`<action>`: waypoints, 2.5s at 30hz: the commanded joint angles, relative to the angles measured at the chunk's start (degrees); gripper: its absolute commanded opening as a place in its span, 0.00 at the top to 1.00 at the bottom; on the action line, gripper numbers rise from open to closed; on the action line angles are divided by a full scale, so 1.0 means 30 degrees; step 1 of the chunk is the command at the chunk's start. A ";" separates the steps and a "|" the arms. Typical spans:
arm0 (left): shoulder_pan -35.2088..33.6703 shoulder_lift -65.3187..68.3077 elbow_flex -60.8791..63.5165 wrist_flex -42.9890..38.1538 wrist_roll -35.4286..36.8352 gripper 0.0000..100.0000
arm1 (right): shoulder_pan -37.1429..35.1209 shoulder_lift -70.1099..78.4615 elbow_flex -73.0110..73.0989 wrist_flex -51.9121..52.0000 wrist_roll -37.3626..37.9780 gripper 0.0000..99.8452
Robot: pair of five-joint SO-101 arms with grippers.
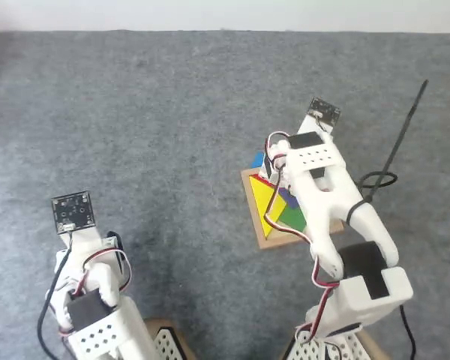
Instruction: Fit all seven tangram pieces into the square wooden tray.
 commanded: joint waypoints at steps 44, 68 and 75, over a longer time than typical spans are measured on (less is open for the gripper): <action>-0.0029 -0.0352 -0.0073 0.0088 0.0147 0.83 | 0.2681 -0.1245 0.1289 0.5758 2.1304 0.87; -0.0029 -0.0352 -0.0073 0.0088 0.0147 0.83 | 0.4440 -0.1128 0.0000 0.6198 3.4696 0.87; -0.0029 -0.0352 -0.0073 0.0088 0.0147 0.83 | 0.4293 -0.1304 -0.0293 0.6168 3.2234 0.87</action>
